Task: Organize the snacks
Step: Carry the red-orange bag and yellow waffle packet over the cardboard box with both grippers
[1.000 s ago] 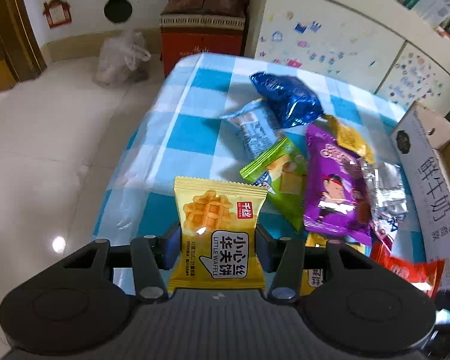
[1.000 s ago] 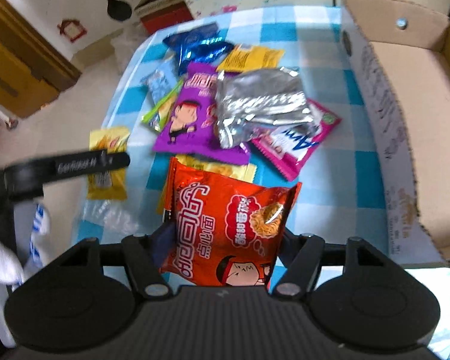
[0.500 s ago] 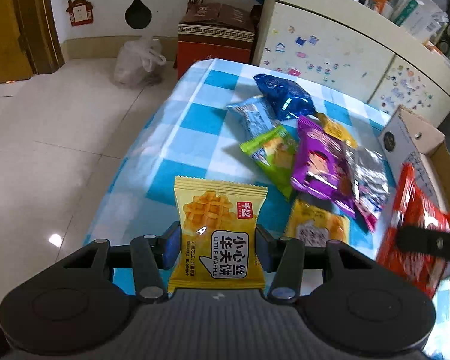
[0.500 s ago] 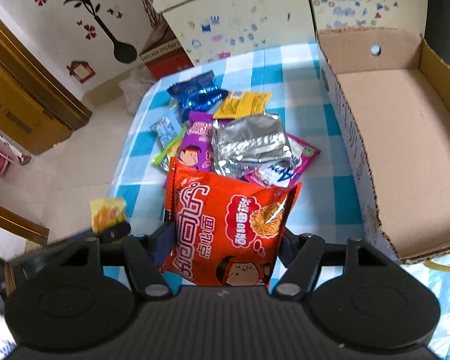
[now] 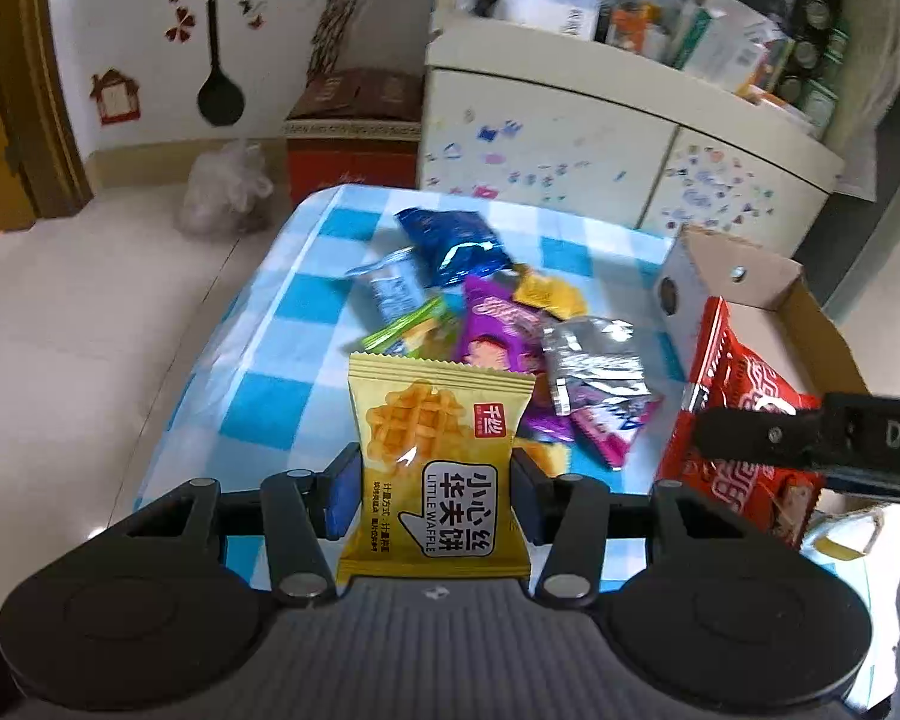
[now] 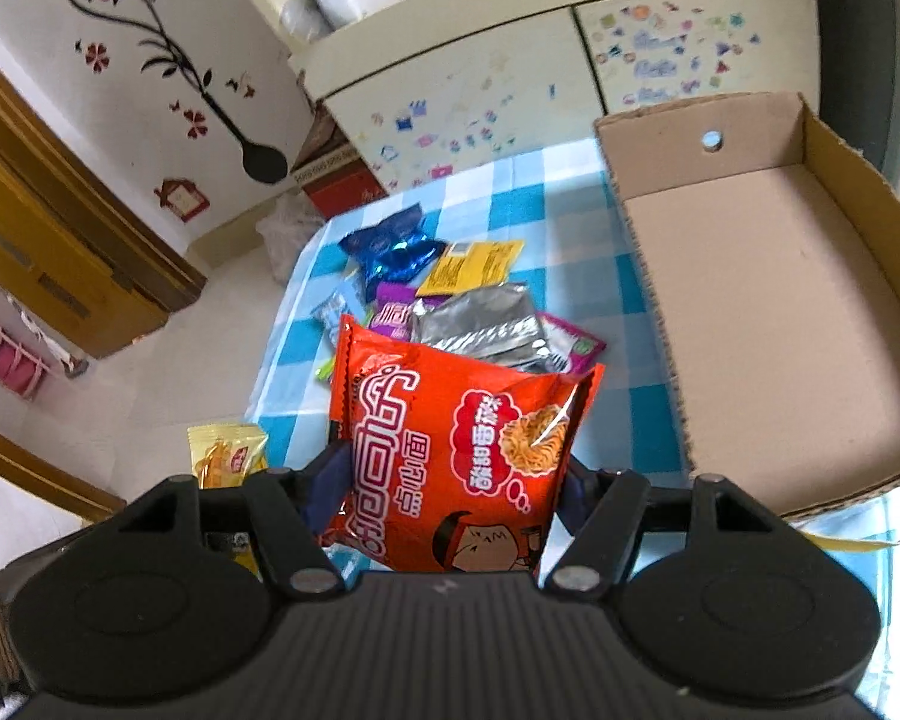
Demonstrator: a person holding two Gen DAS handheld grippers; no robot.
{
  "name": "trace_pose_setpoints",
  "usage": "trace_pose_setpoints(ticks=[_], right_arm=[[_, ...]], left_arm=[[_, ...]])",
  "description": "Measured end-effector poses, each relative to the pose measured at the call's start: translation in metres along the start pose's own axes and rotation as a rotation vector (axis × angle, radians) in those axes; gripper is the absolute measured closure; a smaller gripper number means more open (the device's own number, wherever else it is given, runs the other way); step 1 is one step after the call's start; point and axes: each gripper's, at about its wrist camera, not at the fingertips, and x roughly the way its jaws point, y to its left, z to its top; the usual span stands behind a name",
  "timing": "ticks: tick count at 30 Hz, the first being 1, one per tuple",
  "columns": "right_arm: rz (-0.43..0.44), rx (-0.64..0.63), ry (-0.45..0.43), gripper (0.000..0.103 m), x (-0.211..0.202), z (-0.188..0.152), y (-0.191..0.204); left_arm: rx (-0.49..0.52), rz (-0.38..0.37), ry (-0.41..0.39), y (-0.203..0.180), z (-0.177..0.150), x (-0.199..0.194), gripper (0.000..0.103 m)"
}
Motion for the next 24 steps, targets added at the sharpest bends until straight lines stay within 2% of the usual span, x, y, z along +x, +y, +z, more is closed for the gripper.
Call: trace_pose_setpoints(ticks=[12, 24], right_arm=[[0.007, 0.037, -0.132, 0.034, -0.043, 0.015, -0.037], [-0.026, 0.178, -0.281, 0.034, -0.08, 0.037, -0.097]], left_arm=[[0.05, -0.053, -0.03, -0.041, 0.007, -0.015, 0.047], [0.086, -0.14, -0.052, -0.092, 0.025, -0.013, 0.047]])
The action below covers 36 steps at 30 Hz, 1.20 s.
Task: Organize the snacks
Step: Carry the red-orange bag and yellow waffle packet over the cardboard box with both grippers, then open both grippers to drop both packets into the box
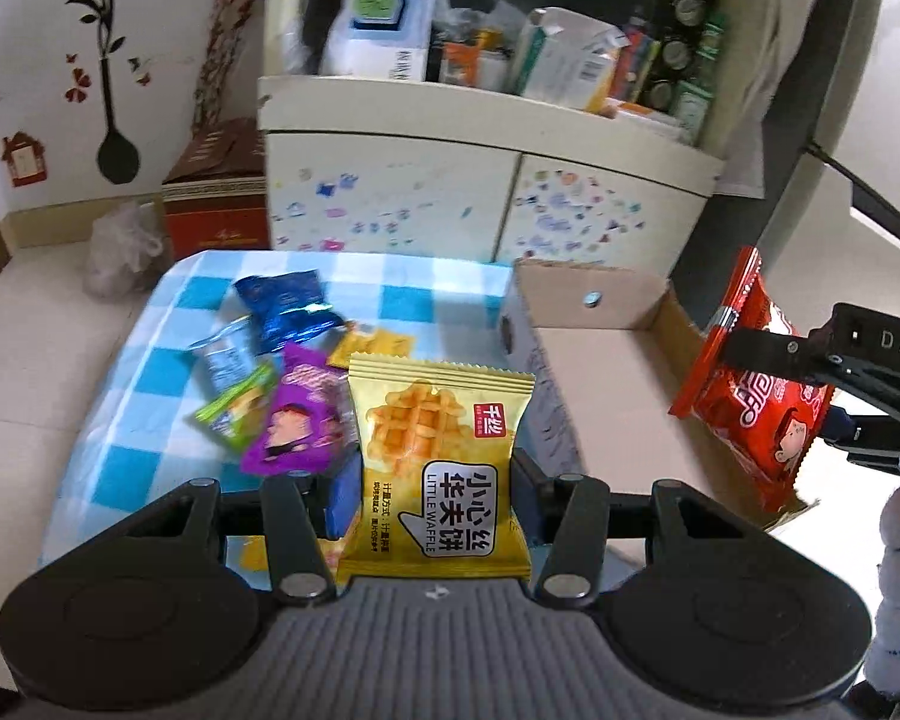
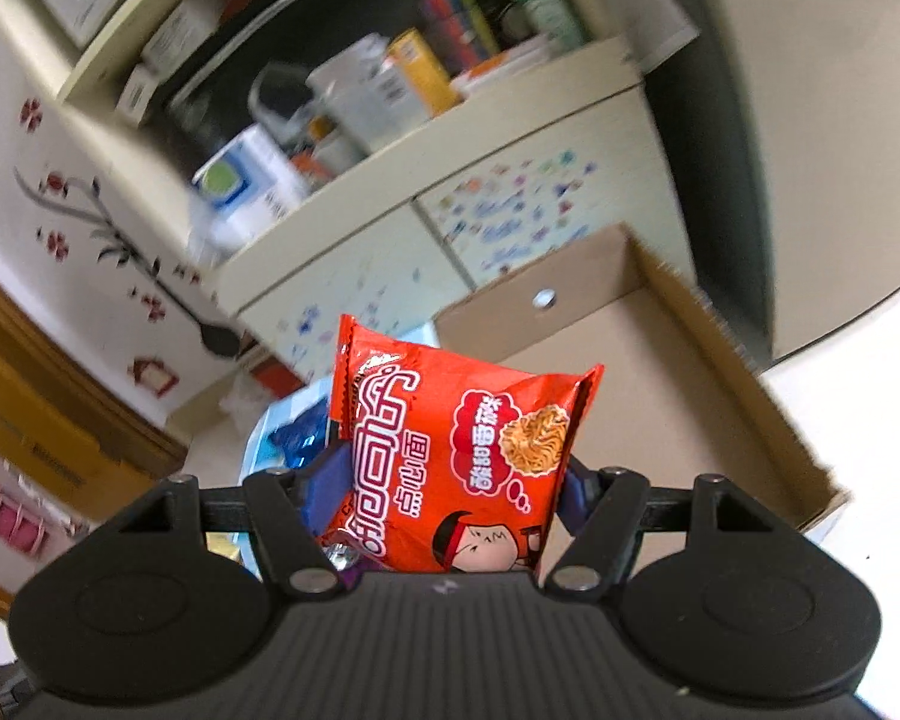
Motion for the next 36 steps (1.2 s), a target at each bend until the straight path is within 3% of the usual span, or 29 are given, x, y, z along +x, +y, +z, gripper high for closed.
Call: trace_pose_setpoints(ticks=[7, 19, 27, 32, 34, 36], right_arm=[[-0.034, 0.065, -0.068, 0.034, -0.015, 0.016, -0.027], [-0.075, 0.149, -0.077, 0.034, -0.013, 0.022, -0.049], [-0.091, 0.189, -0.06, 0.034, -0.004, 0.024, -0.057], [-0.098, 0.249, -0.039, 0.031, 0.002, 0.026, -0.065], [-0.083, 0.276, -0.019, 0.022, 0.006, 0.026, -0.068], [-0.069, 0.303, -0.006, 0.02, 0.008, 0.026, -0.07]], left_arm=[[0.026, -0.049, 0.011, -0.034, 0.008, 0.016, 0.047], [0.058, -0.137, 0.063, -0.086, 0.009, 0.058, 0.047], [0.087, -0.157, 0.088, -0.105, 0.001, 0.088, 0.047], [0.081, -0.174, 0.112, -0.11, -0.004, 0.103, 0.034], [0.093, -0.171, 0.128, -0.112, -0.008, 0.108, 0.022], [0.111, -0.159, 0.142, -0.113, -0.013, 0.11, 0.021]])
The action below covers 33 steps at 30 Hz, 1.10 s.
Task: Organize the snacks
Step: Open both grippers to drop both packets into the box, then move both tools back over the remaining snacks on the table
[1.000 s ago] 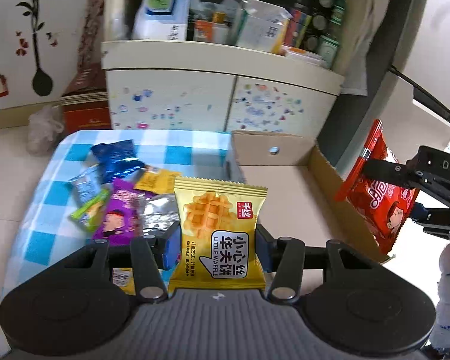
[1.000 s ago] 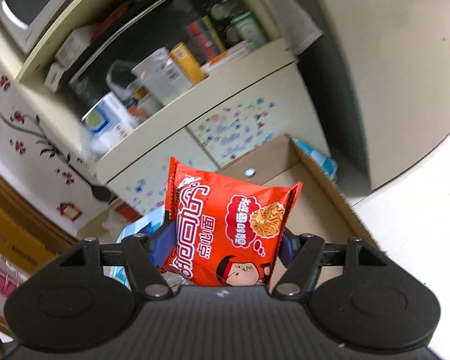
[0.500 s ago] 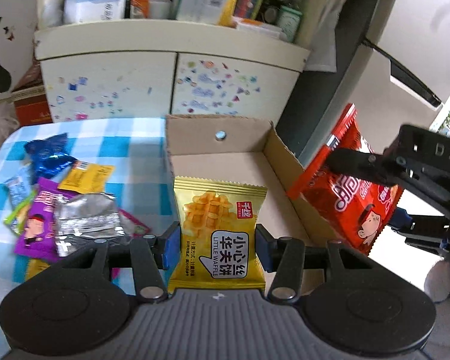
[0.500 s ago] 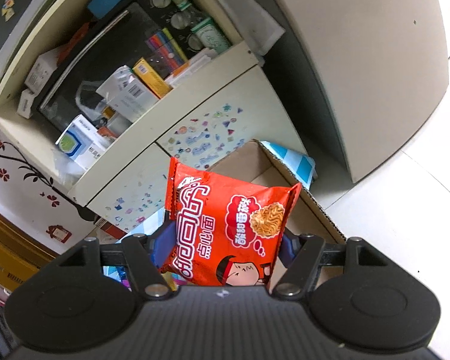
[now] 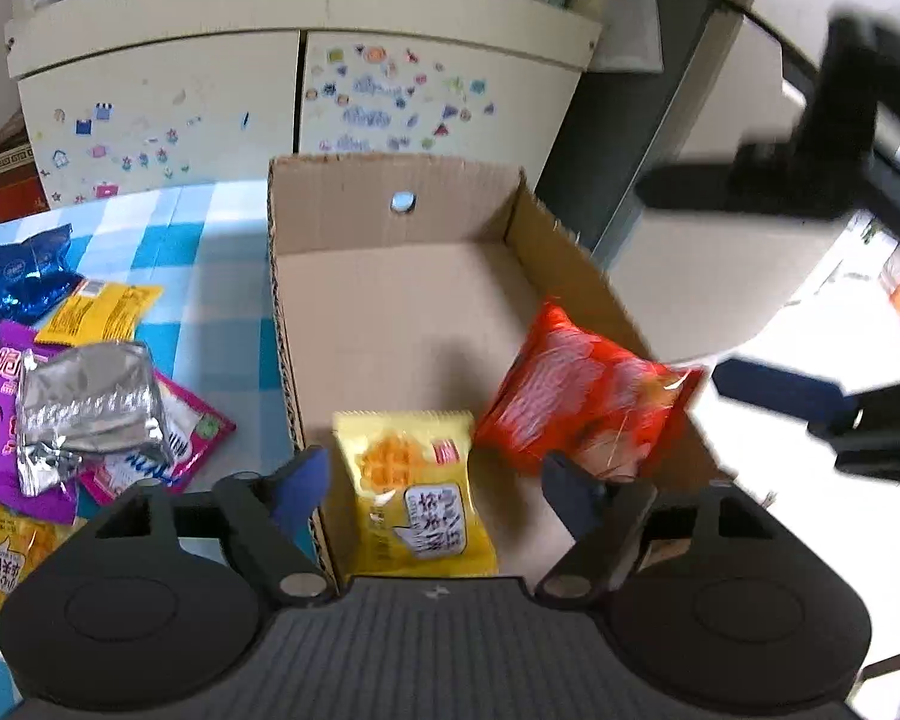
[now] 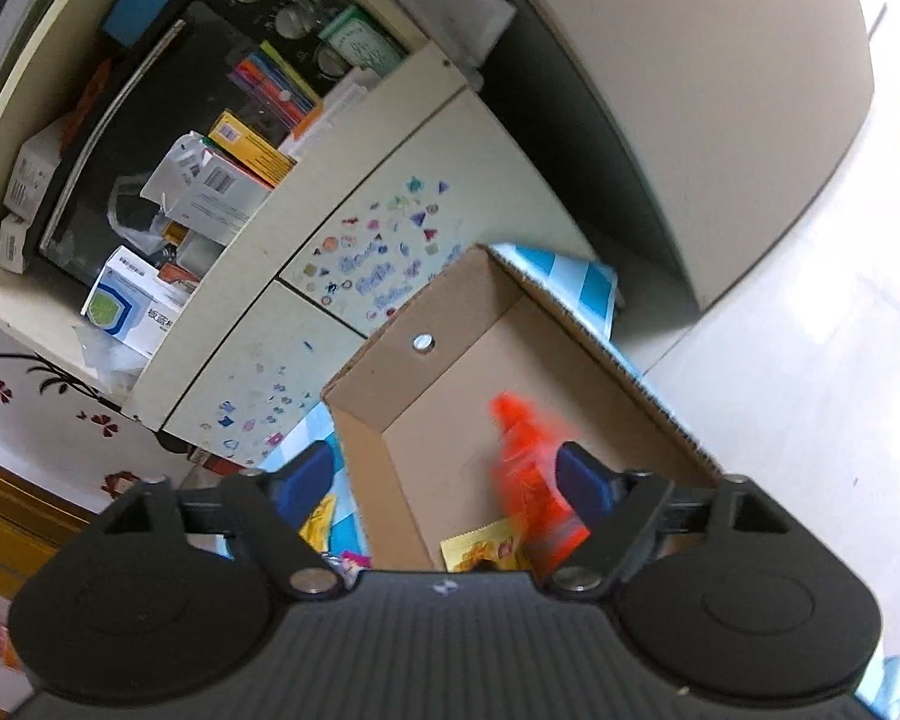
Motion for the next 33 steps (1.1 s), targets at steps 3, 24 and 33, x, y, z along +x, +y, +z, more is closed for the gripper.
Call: trace_pose_setpoints(ticks=[3, 24, 33], right_arm=[[-0.003, 0.006, 0.001, 0.02, 0.0, 0.0, 0.0], [-0.028, -0.065, 0.011, 0.017, 0.006, -0.003, 0.01], [-0.043, -0.148, -0.01, 0.008, 0.008, -0.007, 0.023]], left_arm=[[0.029, -0.007, 0.023, -0.003, -0.006, 0.001, 0.021], [-0.008, 0.017, 0.099, 0.006, -0.026, -0.015, 0.018], [0.068, 0.066, -0.017, -0.002, -0.024, -0.055, 0.0]])
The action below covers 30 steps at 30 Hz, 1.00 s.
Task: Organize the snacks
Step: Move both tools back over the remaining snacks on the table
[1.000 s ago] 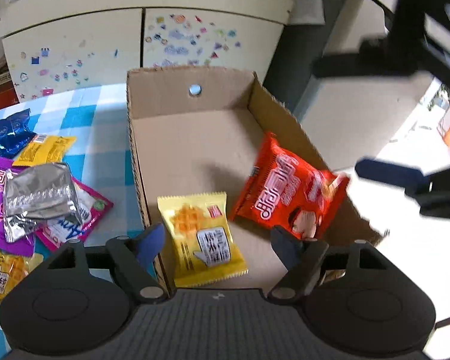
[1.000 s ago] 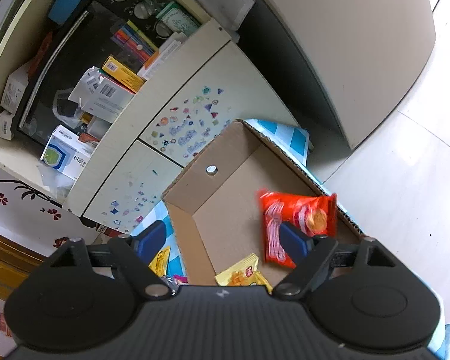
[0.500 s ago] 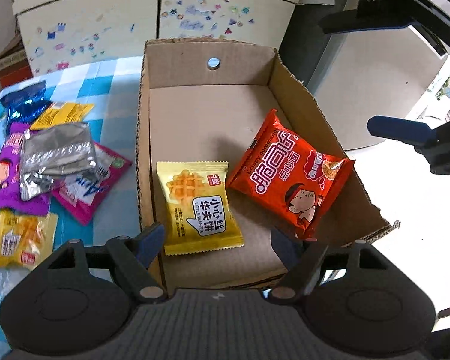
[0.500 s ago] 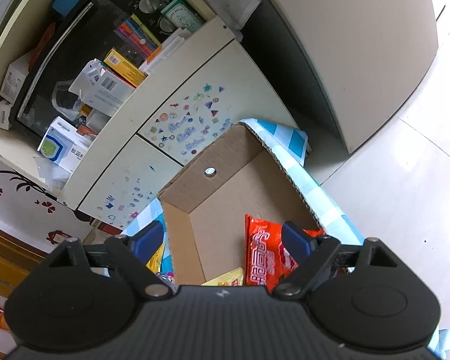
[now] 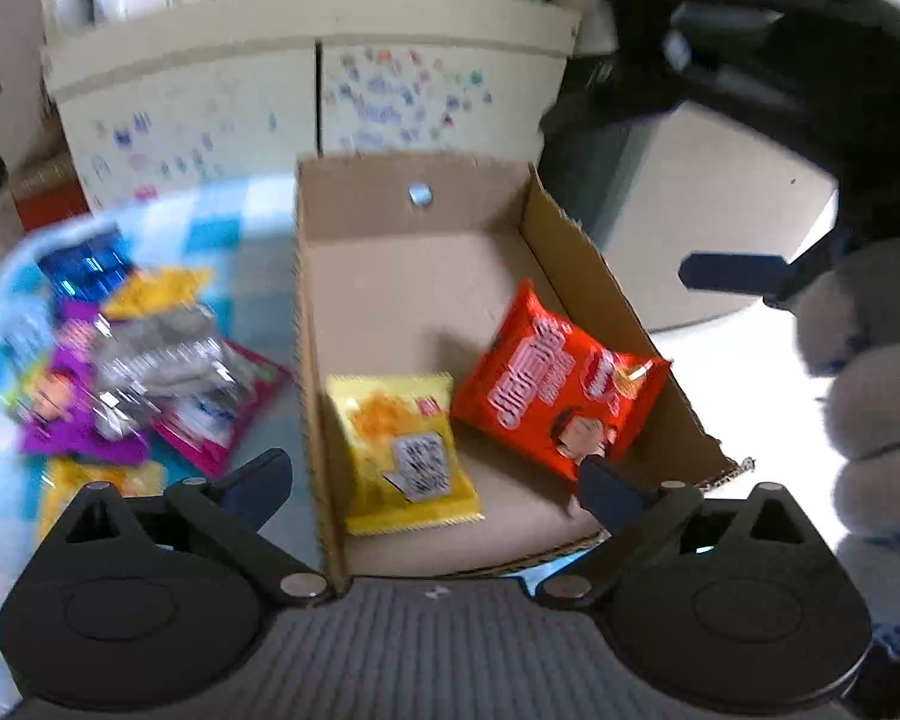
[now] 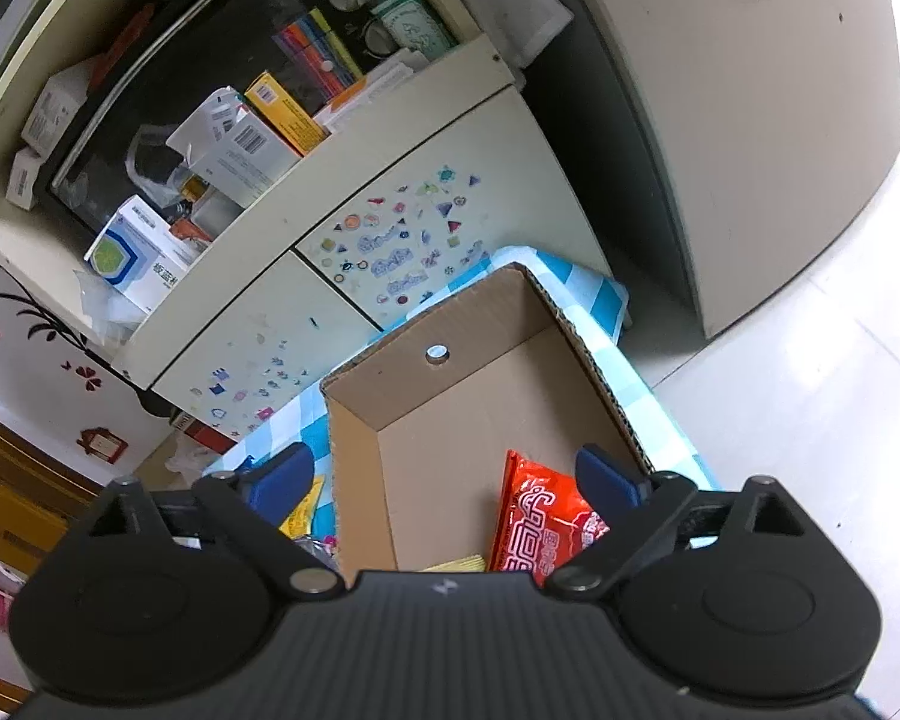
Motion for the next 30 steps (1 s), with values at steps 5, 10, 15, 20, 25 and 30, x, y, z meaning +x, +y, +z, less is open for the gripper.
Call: trace_pose_setpoints(ticks=[5, 10, 15, 20, 25, 30], right_arm=[[-0.058, -0.034, -0.028, 0.005, 0.002, -0.002, 0.004], [-0.119, -0.111, -0.08, 0.004, 0.003, -0.007, 0.013], [-0.078, -0.187, -0.08, 0.004, 0.007, -0.015, 0.026], [-0.01, -0.274, -0.057, 0.004, 0.01, -0.026, 0.042], [0.041, -0.342, -0.052, 0.004, 0.011, -0.036, 0.056], [0.065, -0.39, -0.048, 0.004, 0.014, -0.044, 0.068]], left_arm=[[-0.075, -0.021, -0.011, 0.016, -0.001, -0.013, 0.0], [-0.176, -0.065, 0.016, 0.046, -0.012, -0.02, 0.0], [-0.208, -0.024, 0.026, 0.084, -0.025, -0.033, 0.0], [-0.329, 0.033, 0.05, 0.131, -0.037, -0.041, 0.0], [-0.376, 0.077, 0.07, 0.167, -0.047, -0.044, 0.0], [-0.334, 0.095, 0.093, 0.181, -0.052, -0.04, 0.0]])
